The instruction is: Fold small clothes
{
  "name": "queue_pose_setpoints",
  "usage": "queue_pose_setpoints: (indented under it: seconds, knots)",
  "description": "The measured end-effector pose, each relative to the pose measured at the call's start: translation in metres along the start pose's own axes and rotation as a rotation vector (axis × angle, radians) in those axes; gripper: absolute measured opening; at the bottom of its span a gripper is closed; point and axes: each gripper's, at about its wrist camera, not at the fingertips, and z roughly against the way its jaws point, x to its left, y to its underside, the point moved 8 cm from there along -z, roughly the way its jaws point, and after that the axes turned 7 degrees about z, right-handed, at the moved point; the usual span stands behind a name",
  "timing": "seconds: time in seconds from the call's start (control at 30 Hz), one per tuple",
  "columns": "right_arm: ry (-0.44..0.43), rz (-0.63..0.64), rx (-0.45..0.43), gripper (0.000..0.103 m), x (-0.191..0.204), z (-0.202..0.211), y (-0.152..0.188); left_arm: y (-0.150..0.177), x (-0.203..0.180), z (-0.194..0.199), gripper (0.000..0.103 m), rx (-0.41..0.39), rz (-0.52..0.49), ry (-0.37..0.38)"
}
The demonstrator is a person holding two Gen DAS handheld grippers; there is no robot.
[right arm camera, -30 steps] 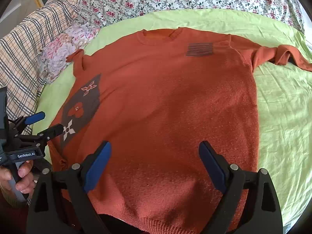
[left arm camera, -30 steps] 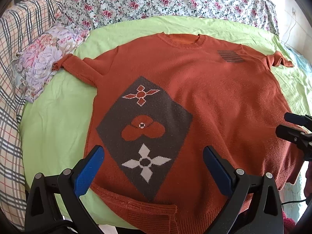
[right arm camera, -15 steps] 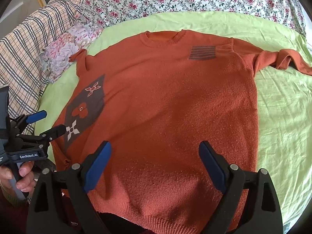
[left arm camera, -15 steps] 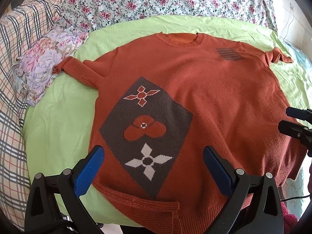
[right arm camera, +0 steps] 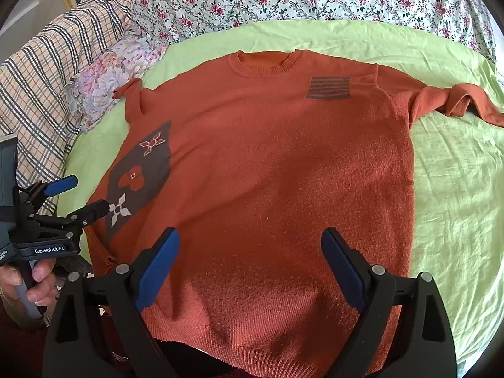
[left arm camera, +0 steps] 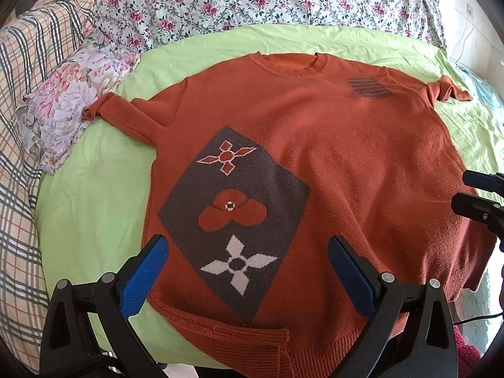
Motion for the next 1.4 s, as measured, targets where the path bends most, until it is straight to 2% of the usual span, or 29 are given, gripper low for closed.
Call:
queue_pose_setpoints:
  seconds: [0.27,0.4,0.6,0.87,1.03,1.13,1.23,1.33,1.4]
  knots:
    - [0.026,0.008,-0.023,0.091,-0.007,0.001,-0.007,-0.002,0.002,-0.010,0.101,0.038,-0.021,0.002]
    - [-0.002,-0.024,-0.035,0.091,-0.013,0.000,-0.014,-0.006,0.002,-0.015,0.101,0.029,-0.015,0.029]
    - [-0.010,-0.052,-0.031,0.091,-0.025,-0.002,-0.022,-0.012,0.006,-0.028,0.101,0.059,-0.009,0.031]
    - [0.020,-0.085,-0.089,0.091,-0.061,0.006,-0.043,-0.023,0.006,-0.045,0.101,0.085,0.000,0.034]
    - [0.036,-0.160,-0.092,0.091,-0.102,0.011,-0.056,-0.034,0.003,-0.055,0.101,0.107,0.002,0.042]
    - [0.088,-0.198,-0.092,0.091,-0.140,0.015,-0.068,-0.043,0.000,-0.061,0.101,0.113,0.001,0.045]
    - [0.138,-0.248,-0.132,0.091,-0.187,0.026,-0.086,-0.048,-0.004,-0.067,0.101,0.124,-0.009,0.046]
    - [0.247,-0.338,-0.169,0.091,-0.261,0.041,-0.114,-0.052,-0.010,-0.076,0.101,0.140,-0.019,0.049]
    - [0.296,-0.384,-0.177,0.086,-0.297,0.044,-0.128,-0.054,-0.014,-0.081,0.101,0.152,-0.020,0.053]
